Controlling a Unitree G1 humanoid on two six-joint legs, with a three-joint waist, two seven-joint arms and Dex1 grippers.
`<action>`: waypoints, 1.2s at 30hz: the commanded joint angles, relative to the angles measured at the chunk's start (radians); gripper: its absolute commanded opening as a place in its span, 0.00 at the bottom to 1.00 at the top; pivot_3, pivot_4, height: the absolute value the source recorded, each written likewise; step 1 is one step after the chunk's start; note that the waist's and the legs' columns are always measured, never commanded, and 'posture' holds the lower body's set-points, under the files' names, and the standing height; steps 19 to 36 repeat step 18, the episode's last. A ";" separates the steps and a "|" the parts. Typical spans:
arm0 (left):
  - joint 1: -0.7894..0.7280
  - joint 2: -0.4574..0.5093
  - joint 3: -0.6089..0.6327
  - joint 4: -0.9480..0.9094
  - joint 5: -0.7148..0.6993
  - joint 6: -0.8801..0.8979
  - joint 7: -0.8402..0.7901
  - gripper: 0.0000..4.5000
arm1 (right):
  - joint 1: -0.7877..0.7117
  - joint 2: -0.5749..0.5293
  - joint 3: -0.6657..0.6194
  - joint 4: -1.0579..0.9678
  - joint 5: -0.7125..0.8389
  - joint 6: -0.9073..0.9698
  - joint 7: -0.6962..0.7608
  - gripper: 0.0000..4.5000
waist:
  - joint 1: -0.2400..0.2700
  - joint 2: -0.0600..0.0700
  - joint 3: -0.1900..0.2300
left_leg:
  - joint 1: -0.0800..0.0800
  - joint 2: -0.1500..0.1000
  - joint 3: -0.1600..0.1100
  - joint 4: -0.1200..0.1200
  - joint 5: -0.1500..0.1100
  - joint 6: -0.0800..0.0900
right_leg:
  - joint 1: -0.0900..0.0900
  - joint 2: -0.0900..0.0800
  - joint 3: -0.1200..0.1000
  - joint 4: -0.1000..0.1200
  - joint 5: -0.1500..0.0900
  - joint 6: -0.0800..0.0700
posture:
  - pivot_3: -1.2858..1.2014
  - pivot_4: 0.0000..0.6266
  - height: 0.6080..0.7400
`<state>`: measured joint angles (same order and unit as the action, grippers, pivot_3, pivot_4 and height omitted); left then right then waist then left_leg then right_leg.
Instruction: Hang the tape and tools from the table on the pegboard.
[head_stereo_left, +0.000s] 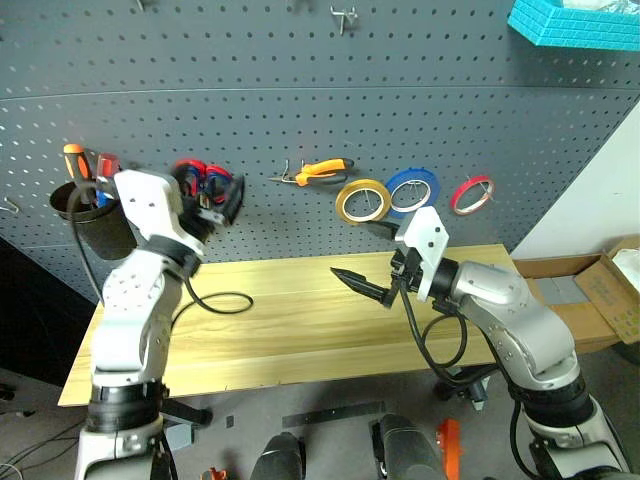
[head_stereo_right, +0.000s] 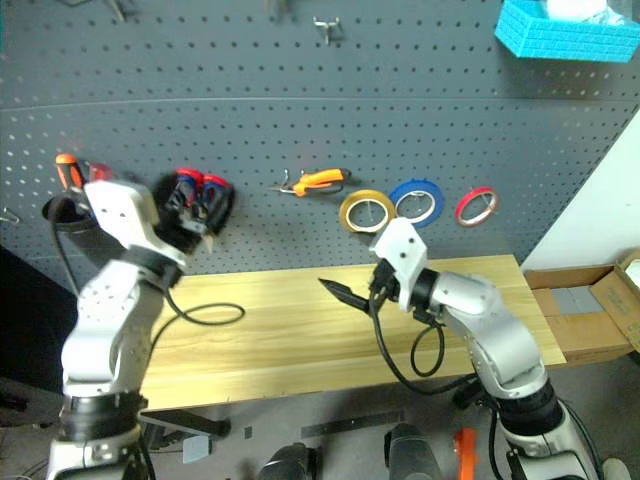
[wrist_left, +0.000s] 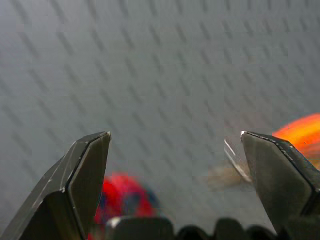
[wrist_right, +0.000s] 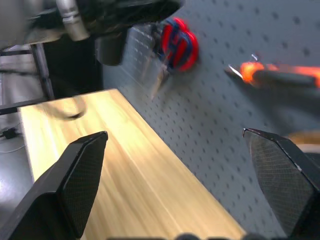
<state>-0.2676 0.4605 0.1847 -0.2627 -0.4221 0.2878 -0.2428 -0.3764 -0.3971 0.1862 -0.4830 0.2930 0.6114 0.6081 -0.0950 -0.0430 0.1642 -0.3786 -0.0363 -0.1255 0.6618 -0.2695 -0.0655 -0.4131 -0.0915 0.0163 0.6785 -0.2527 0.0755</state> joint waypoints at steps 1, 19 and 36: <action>0.075 -0.028 -0.041 -0.082 0.013 0.089 0.029 0.99 | 0.079 -0.008 -0.041 -0.001 -0.046 -0.074 -0.053 1.00 | 0.008 0.001 -0.001 | 0.003 0.000 0.000 0.000 0.000 0.000 | 0.003 0.000 0.000 0.000 0.000 0.000 | 0.48 0.14 1.00; 0.265 -0.138 -0.037 0.211 0.219 -0.026 0.098 0.99 | 0.303 0.075 -0.189 0.591 -0.232 -0.603 -0.308 1.00 | 0.018 0.018 -0.055 | 0.023 0.005 0.004 -0.003 -0.001 0.001 | 0.026 0.004 0.001 -0.010 -0.001 0.001 | 0.50 0.02 1.00; 0.265 -0.138 -0.037 0.211 0.219 -0.026 0.098 0.99 | 0.303 0.075 -0.189 0.591 -0.232 -0.603 -0.308 1.00 | 0.018 0.018 -0.055 | 0.023 0.005 0.004 -0.003 -0.001 0.001 | 0.026 0.004 0.001 -0.010 -0.001 0.001 | 0.50 0.02 1.00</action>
